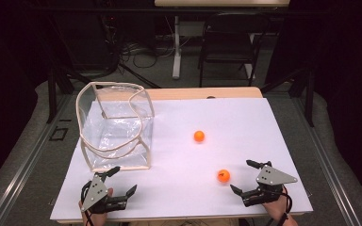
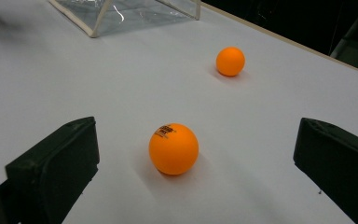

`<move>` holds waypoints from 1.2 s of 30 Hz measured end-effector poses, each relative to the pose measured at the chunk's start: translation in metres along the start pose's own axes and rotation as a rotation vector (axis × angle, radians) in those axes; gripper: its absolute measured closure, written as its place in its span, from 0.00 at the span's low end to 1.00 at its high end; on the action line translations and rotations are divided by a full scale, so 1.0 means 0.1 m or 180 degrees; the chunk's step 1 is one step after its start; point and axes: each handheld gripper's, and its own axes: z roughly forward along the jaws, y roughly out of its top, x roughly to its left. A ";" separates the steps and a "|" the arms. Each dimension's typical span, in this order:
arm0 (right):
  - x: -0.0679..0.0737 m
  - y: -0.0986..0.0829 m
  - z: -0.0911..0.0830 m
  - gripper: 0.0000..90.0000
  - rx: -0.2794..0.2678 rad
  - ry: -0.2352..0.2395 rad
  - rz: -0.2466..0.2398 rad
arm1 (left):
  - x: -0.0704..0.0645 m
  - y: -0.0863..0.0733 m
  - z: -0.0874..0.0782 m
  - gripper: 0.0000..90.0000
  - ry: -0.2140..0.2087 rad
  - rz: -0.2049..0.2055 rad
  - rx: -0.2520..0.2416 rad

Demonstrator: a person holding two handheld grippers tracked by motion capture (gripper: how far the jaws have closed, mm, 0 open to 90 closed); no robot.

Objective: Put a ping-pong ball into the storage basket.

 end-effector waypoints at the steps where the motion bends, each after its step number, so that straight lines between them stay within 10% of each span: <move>1: 0.00 0.00 0.00 0.00 -0.0001 0.0003 0.0005 | 0.00 0.00 0.00 0.17 -0.0005 0.0003 -0.0001; 36: -0.03 0.25 0.18 0.00 0.0371 0.0082 -0.0015 | 0.01 0.03 0.07 0.17 -0.0043 0.0011 0.0022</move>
